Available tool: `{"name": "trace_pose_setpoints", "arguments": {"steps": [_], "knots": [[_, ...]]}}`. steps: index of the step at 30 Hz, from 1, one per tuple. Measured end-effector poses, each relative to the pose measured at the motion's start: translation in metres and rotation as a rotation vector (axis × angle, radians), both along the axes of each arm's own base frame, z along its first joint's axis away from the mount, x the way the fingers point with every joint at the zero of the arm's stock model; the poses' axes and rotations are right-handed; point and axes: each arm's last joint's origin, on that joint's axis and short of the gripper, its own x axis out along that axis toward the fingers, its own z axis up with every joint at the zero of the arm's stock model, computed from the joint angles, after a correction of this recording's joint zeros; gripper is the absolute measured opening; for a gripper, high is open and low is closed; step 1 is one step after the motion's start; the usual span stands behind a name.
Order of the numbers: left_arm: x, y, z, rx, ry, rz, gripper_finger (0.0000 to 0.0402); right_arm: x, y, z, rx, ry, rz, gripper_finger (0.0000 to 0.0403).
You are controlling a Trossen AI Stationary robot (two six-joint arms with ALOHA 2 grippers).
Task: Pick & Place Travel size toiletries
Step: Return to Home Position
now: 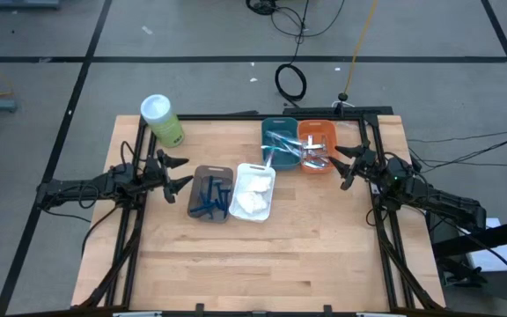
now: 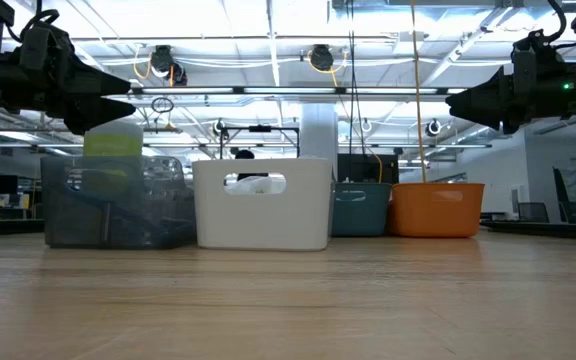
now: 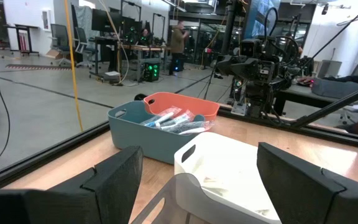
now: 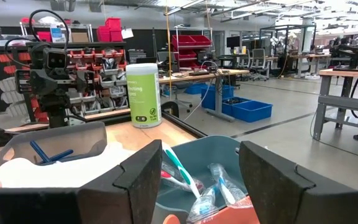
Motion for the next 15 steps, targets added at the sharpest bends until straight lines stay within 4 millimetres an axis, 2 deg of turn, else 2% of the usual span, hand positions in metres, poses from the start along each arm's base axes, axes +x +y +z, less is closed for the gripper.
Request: {"name": "trace_pose_setpoints", "arguments": {"steps": [15], "knots": [[0.0, 0.0, 0.0, 0.0, 0.0, 0.0, 0.0306, 0.0, 0.0, 0.0, 0.0, 0.0, 0.0, 0.0201]]}}
